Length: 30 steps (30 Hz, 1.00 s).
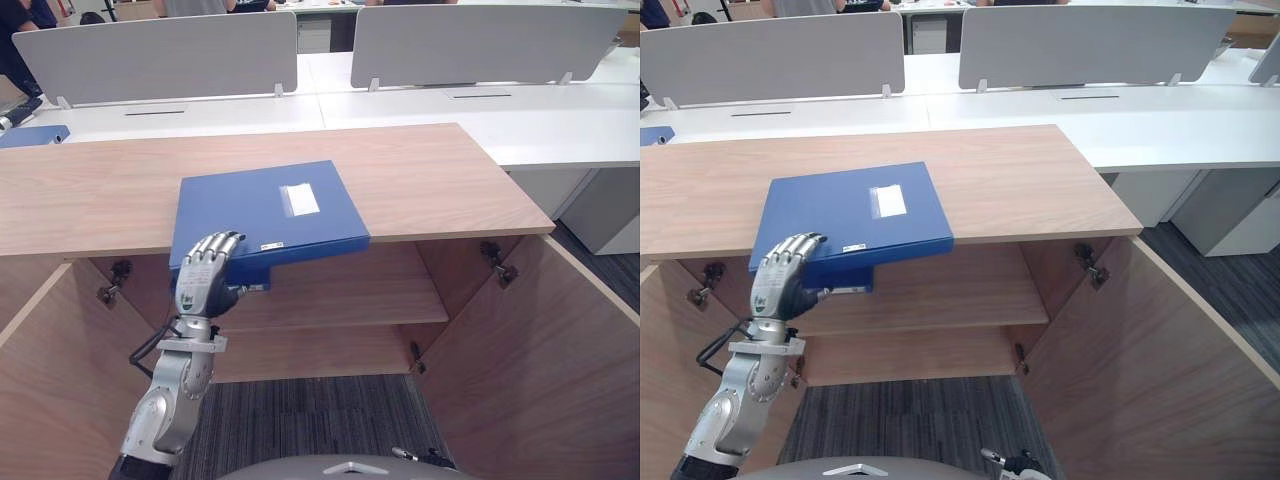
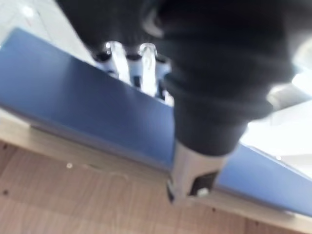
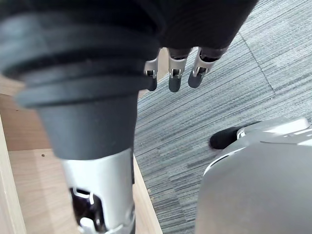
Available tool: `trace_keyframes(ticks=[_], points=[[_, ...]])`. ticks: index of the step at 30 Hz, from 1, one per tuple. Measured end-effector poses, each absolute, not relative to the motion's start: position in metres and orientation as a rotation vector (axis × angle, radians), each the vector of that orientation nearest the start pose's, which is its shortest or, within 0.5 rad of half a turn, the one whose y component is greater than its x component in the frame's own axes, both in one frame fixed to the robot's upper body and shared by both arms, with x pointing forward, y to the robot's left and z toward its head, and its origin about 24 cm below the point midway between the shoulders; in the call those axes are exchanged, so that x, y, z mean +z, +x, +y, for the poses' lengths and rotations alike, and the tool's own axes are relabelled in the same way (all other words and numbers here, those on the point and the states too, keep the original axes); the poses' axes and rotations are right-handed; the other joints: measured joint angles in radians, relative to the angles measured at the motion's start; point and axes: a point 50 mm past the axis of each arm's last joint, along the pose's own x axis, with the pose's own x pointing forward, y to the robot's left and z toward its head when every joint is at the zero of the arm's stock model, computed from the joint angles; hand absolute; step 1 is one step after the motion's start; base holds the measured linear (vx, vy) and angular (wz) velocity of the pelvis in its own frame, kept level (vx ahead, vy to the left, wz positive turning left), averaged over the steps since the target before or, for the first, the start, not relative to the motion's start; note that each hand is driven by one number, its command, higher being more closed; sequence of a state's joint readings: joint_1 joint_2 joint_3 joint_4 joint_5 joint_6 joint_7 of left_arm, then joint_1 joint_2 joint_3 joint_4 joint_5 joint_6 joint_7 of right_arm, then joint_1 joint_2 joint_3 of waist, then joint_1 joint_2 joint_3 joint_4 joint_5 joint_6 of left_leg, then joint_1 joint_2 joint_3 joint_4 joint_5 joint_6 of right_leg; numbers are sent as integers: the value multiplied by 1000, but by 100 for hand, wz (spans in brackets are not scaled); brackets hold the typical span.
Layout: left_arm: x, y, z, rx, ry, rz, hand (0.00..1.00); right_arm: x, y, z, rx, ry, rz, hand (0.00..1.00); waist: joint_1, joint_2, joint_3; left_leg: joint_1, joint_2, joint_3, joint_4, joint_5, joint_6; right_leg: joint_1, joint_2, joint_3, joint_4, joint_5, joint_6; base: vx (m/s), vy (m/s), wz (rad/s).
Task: Walk over to the cabinet, pick up the folder, carry it to the office cabinet, place the folder inside the office cabinet, then close the office cabinet door
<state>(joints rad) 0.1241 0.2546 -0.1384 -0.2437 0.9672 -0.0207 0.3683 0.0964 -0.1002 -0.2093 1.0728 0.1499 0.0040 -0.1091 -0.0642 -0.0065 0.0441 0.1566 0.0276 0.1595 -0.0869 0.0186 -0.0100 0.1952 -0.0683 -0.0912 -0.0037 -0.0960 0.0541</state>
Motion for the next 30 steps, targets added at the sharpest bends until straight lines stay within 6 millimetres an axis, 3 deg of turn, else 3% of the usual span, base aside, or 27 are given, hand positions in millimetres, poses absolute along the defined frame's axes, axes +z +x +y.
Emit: trace_keyframes(ticks=[21, 22, 30], points=[[97, 227, 180, 362, 1166, -430, 100, -163, 78, -218, -447, 103, 1143, 0, -8, -10, 6, 2, 1, 4, 0, 0, 0, 5, 0, 3, -8, 6, 0, -12, -10, 0], [97, 226, 180, 365, 1165, -432, 0, -163, 78, -218, -447, 103, 1143, 0, -8, -10, 6, 2, 1, 4, 0, 0, 0, 5, 0, 3, -8, 6, 0, 0, 0, 0], [93, 224, 181, 354, 1126, -407, 0, -163, 78, -216, -445, 106, 1144, 0, -6, -18, 11, 2, 0, 5, 0, -2, 0, 4, 0, 3, -9, 6, 1, 0, 0, 0]])
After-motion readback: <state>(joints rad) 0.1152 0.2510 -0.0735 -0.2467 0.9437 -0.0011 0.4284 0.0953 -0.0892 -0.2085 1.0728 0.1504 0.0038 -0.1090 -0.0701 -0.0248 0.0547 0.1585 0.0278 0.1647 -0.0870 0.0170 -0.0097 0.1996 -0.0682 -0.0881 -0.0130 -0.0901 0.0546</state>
